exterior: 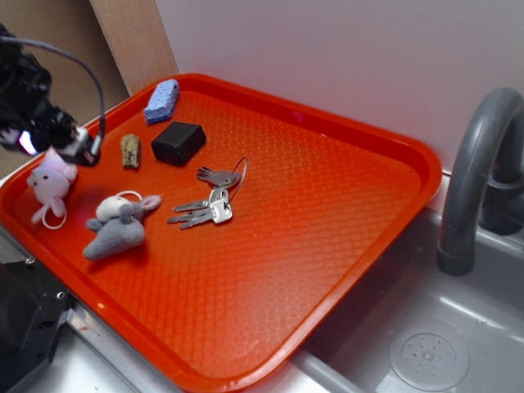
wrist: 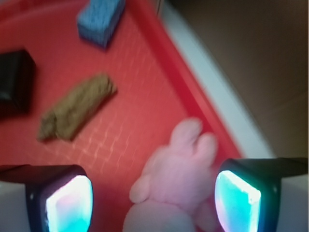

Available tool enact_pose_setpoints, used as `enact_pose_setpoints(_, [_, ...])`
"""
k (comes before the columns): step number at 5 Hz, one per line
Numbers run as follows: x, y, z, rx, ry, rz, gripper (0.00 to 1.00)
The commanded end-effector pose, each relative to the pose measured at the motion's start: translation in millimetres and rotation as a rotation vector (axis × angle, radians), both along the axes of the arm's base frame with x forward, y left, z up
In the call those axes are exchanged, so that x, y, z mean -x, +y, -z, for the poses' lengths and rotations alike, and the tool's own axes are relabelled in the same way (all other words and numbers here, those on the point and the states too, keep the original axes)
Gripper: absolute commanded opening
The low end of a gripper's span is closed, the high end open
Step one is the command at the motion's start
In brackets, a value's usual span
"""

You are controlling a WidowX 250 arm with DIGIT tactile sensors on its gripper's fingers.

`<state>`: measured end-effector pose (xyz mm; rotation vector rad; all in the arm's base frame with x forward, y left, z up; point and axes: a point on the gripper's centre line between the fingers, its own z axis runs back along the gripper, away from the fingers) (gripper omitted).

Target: Grab the pink bunny.

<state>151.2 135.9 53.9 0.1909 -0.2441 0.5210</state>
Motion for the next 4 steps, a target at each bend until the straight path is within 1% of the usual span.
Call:
enact_pose_setpoints(1, [5, 8, 21, 0.139, 0.036, 0.049, 1.0])
enact_pose_setpoints(2, [4, 5, 15, 0.127, 0.024, 0.085, 0.0])
enact_pose_setpoints(3, [2, -3, -2, 0.113, 0.035, 0.124, 0.0])
enact_pose_setpoints(4, [-18, -39, -36, 0.05, 0.169, 0.236, 0.0])
